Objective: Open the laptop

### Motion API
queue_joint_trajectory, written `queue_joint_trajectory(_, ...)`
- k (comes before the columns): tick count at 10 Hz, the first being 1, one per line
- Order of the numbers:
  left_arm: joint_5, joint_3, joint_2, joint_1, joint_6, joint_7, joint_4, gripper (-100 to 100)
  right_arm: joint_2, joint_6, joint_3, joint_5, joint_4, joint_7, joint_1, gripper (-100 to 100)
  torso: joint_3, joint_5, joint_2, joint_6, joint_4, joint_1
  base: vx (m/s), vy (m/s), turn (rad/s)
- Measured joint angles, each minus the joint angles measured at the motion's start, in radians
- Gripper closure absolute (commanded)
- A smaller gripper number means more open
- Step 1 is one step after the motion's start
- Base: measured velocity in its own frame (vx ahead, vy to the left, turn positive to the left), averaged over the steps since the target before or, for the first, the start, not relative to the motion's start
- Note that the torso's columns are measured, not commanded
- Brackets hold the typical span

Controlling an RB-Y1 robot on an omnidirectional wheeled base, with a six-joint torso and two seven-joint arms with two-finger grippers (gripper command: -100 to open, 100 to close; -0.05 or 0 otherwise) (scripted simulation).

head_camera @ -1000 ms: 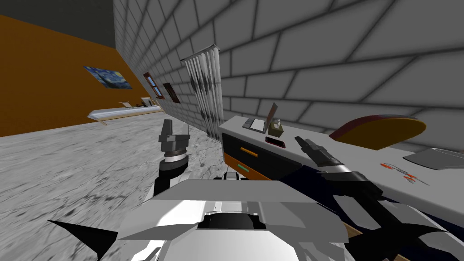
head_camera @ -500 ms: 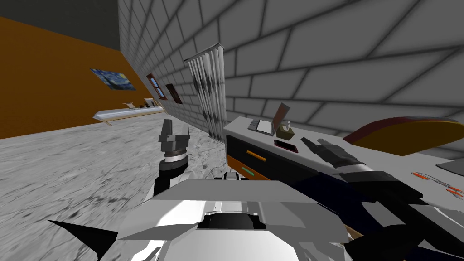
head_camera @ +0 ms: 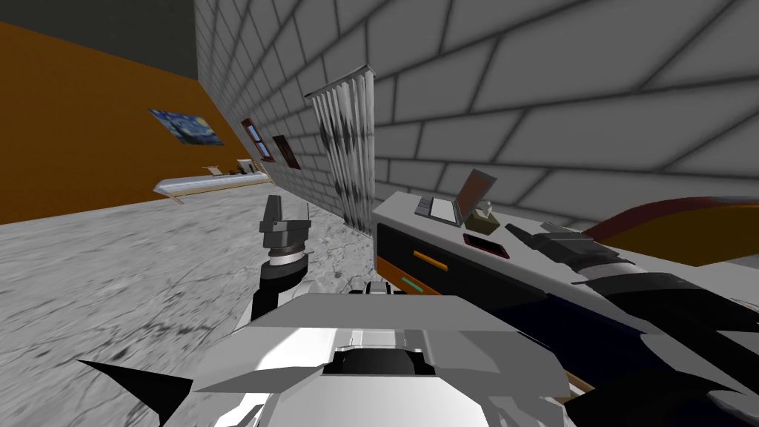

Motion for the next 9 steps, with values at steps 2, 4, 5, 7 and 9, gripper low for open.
queue_joint_trajectory(2,0.0,0.0,0.0,0.0,0.0,0.0,0.0,0,-0.071,0.046,-0.05,0.031,0.027,0.015,0.03,-100,-0.002,0.001,-0.002,0.0,-0.001,0.003,0.095,0.131,0.029)
queue_joint_trajectory(4,0.0,0.0,0.0,0.0,0.0,0.0,0.0,0,-0.12,0.074,-0.108,0.063,0.054,0.034,0.071,-100,-0.001,0.001,-0.001,0.0,0.0,0.003,0.092,0.149,0.023)
queue_joint_trajectory(5,0.0,0.0,0.0,0.0,0.0,0.0,0.0,0,-0.151,0.094,-0.133,0.077,0.068,0.041,0.086,-100,0.0,0.001,-0.001,0.0,0.0,0.002,0.08,0.113,0.023)
queue_joint_trajectory(7,0.0,0.0,0.0,0.0,0.0,0.0,0.0,0,-0.197,0.116,-0.174,0.095,0.09,0.05,0.111,-100,0.001,-0.001,0.002,0.0,0.001,-0.003,0.035,0.059,0.008)
queue_joint_trajectory(9,0.0,0.0,0.0,0.0,0.0,0.0,0.0,0,-0.241,0.141,-0.211,0.112,0.102,0.056,0.137,-100,0.0,0.0,0.0,0.0,0.0,0.001,0.052,0.079,0.018)
